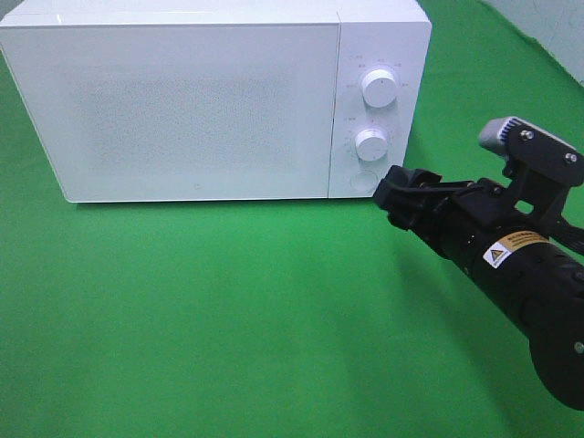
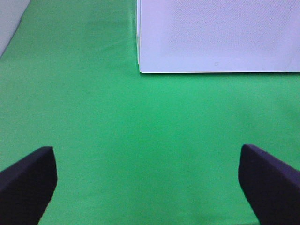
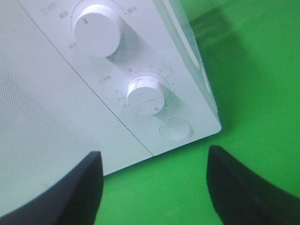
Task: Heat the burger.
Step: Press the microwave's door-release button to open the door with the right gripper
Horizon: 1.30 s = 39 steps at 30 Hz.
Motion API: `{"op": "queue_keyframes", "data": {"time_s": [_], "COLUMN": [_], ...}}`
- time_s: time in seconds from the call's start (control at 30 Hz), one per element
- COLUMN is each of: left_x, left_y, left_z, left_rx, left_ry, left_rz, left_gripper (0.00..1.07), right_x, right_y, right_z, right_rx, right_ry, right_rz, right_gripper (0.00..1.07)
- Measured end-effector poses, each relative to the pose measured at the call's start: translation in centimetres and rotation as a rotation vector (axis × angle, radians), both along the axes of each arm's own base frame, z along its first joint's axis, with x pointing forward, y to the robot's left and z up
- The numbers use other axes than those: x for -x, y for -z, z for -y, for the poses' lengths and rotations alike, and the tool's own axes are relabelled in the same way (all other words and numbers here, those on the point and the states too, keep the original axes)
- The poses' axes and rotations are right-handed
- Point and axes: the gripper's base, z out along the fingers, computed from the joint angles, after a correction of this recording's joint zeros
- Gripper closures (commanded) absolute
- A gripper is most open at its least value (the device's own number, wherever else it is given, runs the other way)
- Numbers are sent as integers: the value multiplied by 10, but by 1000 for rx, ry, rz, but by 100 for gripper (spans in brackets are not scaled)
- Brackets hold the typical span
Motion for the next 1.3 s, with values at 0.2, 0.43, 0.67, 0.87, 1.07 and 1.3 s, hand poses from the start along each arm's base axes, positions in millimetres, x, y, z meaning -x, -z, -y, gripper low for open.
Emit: {"op": "queue_keyframes", "data": {"time_s": [0.2,0.43,0.67,0.87,1.07,1.3], "left_x": [0,0,0,0,0,0], "left_y": [0,0,0,0,0,0], "left_z": [0,0,0,0,0,0], "left_rx": [0,0,0,0,0,0], "left_ry": [0,0,0,0,0,0], "left_rz": [0,0,0,0,0,0], "left_gripper": [9,9,9,9,9,9], "right_x": [0,0,2,-3,-13,-27], "right_y": [0,0,7,7,11,26], "right_z": [0,0,2,1,-6,-18], "right_rx": [-468,-735,-927,-978,-980,-1008], "right_ry": [138,217,340,401,418,446], "right_rz": [-109,-171,-279,-301,-292,-315], "right_gripper": [77,91,107,107,107,107]}}
